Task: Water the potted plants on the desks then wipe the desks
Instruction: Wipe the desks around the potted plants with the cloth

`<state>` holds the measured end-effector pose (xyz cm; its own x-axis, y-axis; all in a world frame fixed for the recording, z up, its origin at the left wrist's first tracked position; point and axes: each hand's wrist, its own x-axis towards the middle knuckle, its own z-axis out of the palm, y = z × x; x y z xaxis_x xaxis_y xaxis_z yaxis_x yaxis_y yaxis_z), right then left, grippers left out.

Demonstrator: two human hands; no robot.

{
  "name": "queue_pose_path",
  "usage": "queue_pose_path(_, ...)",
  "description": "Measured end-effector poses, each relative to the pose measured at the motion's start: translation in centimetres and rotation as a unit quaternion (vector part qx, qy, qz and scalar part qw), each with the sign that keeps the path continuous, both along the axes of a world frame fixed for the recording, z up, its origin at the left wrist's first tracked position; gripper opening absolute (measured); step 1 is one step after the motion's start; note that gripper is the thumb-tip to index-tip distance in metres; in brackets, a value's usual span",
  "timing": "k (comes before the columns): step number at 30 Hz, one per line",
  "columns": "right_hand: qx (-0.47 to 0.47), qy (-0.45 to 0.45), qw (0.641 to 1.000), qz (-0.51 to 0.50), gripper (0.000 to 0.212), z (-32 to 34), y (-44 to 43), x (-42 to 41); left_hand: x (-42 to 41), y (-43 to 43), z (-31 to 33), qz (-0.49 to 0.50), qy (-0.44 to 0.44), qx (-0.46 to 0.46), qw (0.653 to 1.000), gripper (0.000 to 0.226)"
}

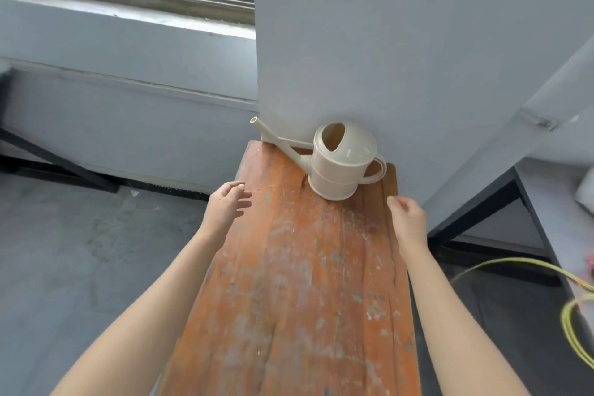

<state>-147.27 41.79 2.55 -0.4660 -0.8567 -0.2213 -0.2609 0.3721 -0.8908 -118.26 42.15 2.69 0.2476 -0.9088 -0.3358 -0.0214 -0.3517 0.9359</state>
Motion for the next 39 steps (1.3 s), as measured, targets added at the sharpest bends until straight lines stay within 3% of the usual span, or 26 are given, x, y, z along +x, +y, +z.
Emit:
queue_pose_path(7,0.018,0.000,0.999,0.029,0.028,-1.2,11.2,2.3,3.7,12.9,-1.4,0.081,-0.012,0.009,0.997,0.020)
queue_pose_path(14,-0.051,0.052,0.970,0.231,0.020,0.8,20.6,5.9,5.1,25.1,-0.3,0.155,-0.032,-0.010,0.987,0.021)
queue_pose_path(18,-0.030,0.042,0.924,0.379,0.022,-2.3,28.8,8.4,3.8,35.1,-1.9,0.268,-0.019,0.008,0.963,0.021)
queue_pose_path(21,-0.036,0.100,0.860,0.498,0.031,-5.5,33.9,9.4,0.8,43.8,-4.9,0.359,-0.002,0.059,0.931,0.022)
queue_pose_path(25,-0.040,0.138,0.787,0.600,0.040,-6.6,38.7,11.2,-3.0,53.7,-7.7,0.400,0.036,0.154,0.903,0.022)
queue_pose_path(30,-0.048,0.150,0.713,0.683,0.042,-6.6,44.0,14.5,-1.3,61.4,-6.5,0.519,0.024,0.119,0.846,0.024)
queue_pose_path(33,-0.056,0.155,0.687,0.707,0.042,-6.5,46.6,16.9,-0.7,64.7,-6.1,0.556,0.028,0.102,0.824,0.025)
queue_pose_path(39,-0.053,0.163,0.667,0.725,0.038,-7.1,53.1,22.5,2.4,72.3,-6.4,0.548,0.041,0.113,0.828,0.023)
